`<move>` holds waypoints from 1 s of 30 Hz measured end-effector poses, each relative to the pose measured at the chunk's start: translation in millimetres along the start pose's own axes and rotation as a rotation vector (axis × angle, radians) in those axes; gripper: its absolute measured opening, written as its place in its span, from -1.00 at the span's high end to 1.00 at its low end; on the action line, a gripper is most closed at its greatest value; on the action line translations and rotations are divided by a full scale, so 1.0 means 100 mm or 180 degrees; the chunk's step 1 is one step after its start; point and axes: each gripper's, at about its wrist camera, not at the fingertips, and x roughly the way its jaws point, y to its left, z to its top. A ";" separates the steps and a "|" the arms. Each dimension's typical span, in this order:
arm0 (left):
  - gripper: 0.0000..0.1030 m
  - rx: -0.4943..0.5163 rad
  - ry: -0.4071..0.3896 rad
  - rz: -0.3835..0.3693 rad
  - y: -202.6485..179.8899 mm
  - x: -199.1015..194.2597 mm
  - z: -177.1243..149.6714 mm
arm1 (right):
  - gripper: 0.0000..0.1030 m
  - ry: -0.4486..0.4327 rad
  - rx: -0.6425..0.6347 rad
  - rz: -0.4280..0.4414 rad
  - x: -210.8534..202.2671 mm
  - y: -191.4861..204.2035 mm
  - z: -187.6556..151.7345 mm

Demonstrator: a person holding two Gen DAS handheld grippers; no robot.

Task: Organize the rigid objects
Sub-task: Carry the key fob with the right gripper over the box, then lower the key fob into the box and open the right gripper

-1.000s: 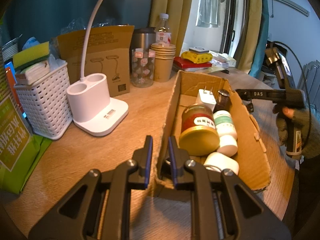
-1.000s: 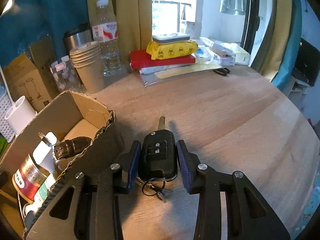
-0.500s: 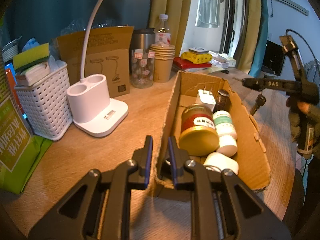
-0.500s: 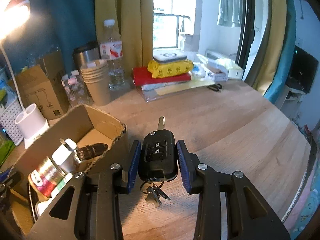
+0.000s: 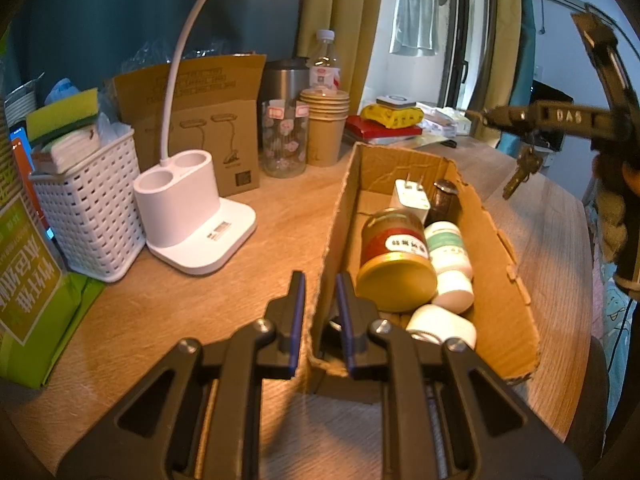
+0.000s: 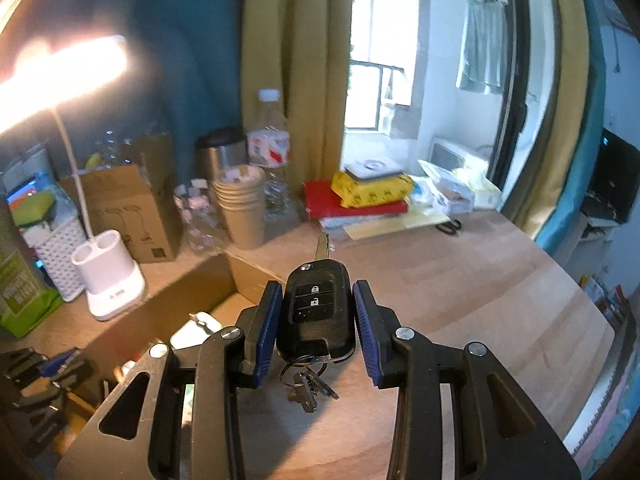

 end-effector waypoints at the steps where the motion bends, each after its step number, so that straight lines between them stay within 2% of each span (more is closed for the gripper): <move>1: 0.67 -0.0001 -0.0002 0.0001 0.00 0.00 0.00 | 0.25 -0.0018 -0.0011 0.0029 -0.01 0.03 0.02; 11: 0.67 0.0000 -0.0005 -0.0002 -0.01 -0.01 0.01 | 0.25 -0.0031 -0.0226 0.0390 0.09 0.43 0.20; 17: 0.67 0.0001 -0.0005 -0.0002 -0.01 -0.01 0.01 | 0.25 0.0126 -0.0242 0.0696 0.28 0.56 0.20; 24: 0.67 0.0002 -0.0007 -0.0001 -0.01 -0.01 0.01 | 0.25 0.0387 -0.0186 0.0784 0.57 0.57 0.01; 30: 0.67 0.0002 -0.0007 -0.0001 -0.01 -0.02 0.01 | 0.25 0.0546 -0.0153 0.0690 0.78 0.52 -0.10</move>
